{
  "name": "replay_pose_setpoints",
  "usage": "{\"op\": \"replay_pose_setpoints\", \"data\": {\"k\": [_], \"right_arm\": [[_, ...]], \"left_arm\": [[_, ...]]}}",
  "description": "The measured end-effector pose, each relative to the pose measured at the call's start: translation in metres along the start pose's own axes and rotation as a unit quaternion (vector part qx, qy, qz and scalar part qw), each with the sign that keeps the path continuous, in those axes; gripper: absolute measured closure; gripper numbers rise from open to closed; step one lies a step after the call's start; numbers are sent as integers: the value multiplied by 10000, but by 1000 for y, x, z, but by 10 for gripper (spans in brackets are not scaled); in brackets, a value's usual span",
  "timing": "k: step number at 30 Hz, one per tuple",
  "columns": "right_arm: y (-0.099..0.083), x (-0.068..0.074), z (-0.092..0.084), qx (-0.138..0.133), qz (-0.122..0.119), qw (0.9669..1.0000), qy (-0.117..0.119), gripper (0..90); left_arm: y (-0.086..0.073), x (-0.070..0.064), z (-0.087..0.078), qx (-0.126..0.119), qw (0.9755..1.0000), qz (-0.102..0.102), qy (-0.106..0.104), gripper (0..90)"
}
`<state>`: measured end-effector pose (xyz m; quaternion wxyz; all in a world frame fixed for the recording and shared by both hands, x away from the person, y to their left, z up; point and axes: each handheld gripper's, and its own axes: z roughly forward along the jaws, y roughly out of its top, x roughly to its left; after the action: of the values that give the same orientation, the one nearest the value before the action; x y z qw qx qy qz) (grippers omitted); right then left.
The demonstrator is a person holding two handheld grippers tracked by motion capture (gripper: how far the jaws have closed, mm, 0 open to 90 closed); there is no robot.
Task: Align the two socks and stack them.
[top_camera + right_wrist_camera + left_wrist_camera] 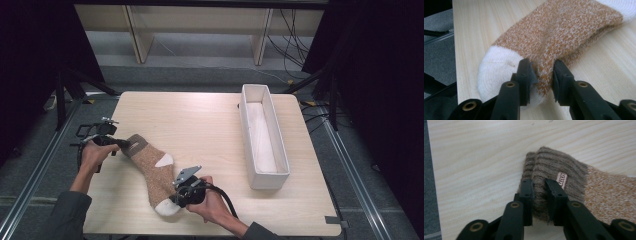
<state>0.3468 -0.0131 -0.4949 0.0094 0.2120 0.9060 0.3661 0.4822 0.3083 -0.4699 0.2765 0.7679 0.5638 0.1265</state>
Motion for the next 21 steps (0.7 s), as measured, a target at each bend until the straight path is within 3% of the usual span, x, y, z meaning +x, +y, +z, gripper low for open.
{"op": "replay_pose_setpoints", "data": {"k": [1, 3, 8, 10, 15, 18, 21], "right_arm": [[0, -1, 0, -20, -9, 10000, -32, 667], [0, -1, 0, 49, 80, 10000, 17, 632], [-2, -2, 3, 63, -33, 10000, -24, 625], [-3, -2, 3, 94, 41, 9999, -2, 628], [-4, -2, 4, 85, 34, 9999, -51, 644], [-5, -2, 1, 246, -6, 9997, -43, 664], [-8, -3, -2, 251, -19, 9997, -45, 667]], "left_arm": [[-1, 1, 2, -35, 9998, -185, 17, 676], [-2, 2, 2, -13, 9997, -220, 37, 618], [-3, -1, 6, 171, 9997, -191, -31, 687], [-3, -2, 7, 213, 9996, -202, -6, 707], [-3, -4, 7, 209, 9996, -185, -17, 734], [-2, -6, 5, 331, 9994, 17, 40, 741], [-6, -10, 6, 206, 9998, -4, -50, 745]]}}
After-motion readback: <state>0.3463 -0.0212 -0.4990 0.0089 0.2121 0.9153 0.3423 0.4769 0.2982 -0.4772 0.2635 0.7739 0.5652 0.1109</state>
